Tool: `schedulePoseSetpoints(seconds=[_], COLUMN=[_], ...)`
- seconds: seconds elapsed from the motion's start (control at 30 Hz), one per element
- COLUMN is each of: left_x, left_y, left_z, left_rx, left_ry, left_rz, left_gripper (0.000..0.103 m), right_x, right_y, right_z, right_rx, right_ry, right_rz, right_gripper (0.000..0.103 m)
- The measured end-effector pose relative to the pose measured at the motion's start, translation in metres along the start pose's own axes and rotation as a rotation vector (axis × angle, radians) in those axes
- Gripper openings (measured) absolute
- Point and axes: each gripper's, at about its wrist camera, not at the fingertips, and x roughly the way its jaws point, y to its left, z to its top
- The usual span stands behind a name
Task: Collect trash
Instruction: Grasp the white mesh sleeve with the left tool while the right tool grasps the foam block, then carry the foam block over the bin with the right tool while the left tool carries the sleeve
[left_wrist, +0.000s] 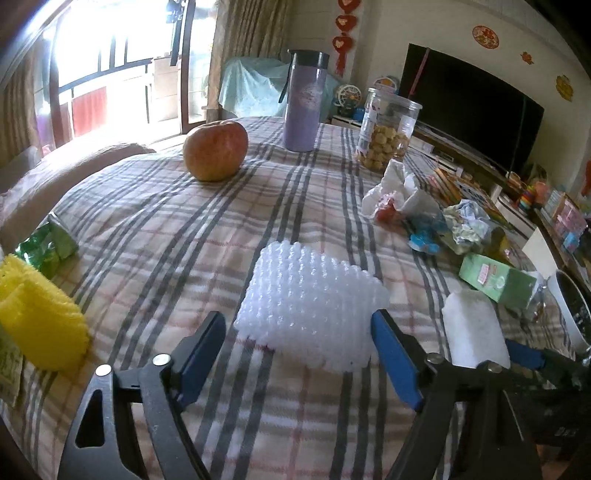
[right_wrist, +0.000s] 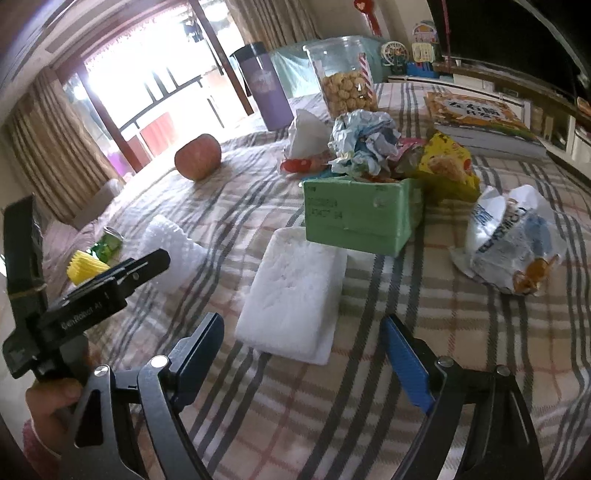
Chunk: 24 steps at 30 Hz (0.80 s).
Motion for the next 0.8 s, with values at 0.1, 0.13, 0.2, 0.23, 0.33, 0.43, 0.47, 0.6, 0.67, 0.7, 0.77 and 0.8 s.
schedulePoseSetpoints(seconds=[0.1,0.13,0.2,0.23,0.33,0.43,0.47,0.6,0.67,0.7,0.77,0.8], left_x=[0.007,0.008,0.010,0.009,0.006,0.000,-0.003,-0.014,-0.020,-0.023,-0.028,-0.030], left_y=[-0.003,-0.004,-0.005,-0.006,-0.006,-0.009,-0.011,-0.027,-0.036,-0.041,-0.051,-0.055], left_z=[0.001,0.002,0.001,0.000,-0.002,-0.010,-0.014,-0.030,-0.037,-0.039,-0.044,-0.046], left_rx=[0.009,0.013,0.023,0.027,0.017,0.003,-0.003,0.008,0.016,0.020,0.030,0.036], left_ry=[0.007,0.010,0.011,0.011,0.012,0.018,0.022,0.031,0.033,0.034,0.038,0.039], left_rz=[-0.017,-0.023,-0.030,-0.034,-0.053,-0.080,-0.093,-0.120,-0.140,-0.150,-0.172,-0.181], left_gripper=[0.049,0.038,0.028,0.021,0.014,0.004,0.004,0.004,0.004,0.004,0.004,0.004], right_x=[0.004,0.002,0.000,-0.003,-0.010,-0.020,-0.025,-0.045,-0.055,-0.060,-0.068,-0.073], right_y=[0.001,0.002,0.003,0.004,0.000,-0.005,-0.006,-0.012,-0.016,-0.018,-0.022,-0.025], right_z=[0.000,-0.001,-0.003,-0.005,-0.010,-0.015,-0.017,-0.028,-0.034,-0.038,-0.042,-0.044], right_rx=[-0.010,-0.014,-0.021,-0.024,-0.009,0.006,0.007,0.010,0.007,0.009,0.013,0.016], right_ry=[0.010,0.008,0.011,0.005,0.000,-0.008,-0.010,-0.020,-0.026,-0.029,-0.035,-0.039], right_rz=[-0.005,0.003,0.020,0.023,0.059,0.082,0.086,0.101,0.101,0.101,0.099,0.095], right_gripper=[0.068,0.058,0.051,0.051,0.050,0.050,0.050,0.050,0.050,0.050,0.050,0.050])
